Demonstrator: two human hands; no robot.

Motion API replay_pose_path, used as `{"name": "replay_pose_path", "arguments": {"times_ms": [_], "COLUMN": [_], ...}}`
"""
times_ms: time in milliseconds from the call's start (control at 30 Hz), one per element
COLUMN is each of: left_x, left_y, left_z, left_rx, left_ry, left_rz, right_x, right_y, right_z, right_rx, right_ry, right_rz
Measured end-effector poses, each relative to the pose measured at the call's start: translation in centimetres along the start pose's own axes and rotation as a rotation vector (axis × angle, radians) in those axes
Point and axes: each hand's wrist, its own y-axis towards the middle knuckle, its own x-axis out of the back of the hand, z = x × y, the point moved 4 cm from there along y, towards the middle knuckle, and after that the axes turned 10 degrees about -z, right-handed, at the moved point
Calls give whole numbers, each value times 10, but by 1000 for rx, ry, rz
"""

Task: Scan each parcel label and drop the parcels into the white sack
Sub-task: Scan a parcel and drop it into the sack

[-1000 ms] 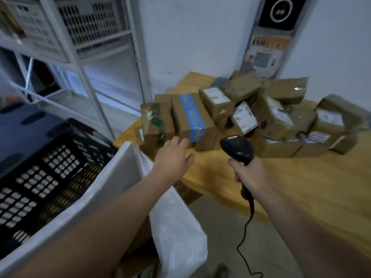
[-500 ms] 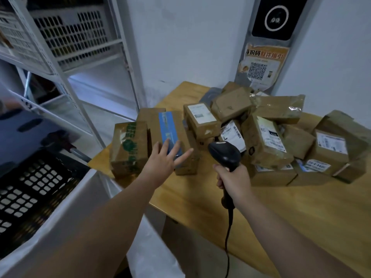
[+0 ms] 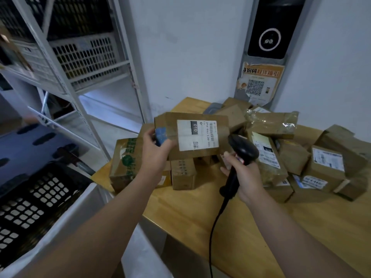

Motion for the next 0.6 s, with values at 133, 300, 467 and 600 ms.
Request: {"name": "replay_pose_path", "arguments": {"times_ms": [133,300,467,600], "left_x": [-7,-21,-44,-72], "left_y": [-8,-28,-60,-90], "left_z": [14,33,52,64], "left_rx": [147,249,339,365], "left_ry": [-127,-203,-389,-277], "left_rz": [-11,30,24,229], "right_x": [17,42,48,35], "right_y": [-4,-11,-25,-29], "right_z": [20,14,-2,-8], "right_rx": [74,31,18,44], "right_ry": [42,223,277,214], "right_rz": [-51,-136,-151,-96]}}
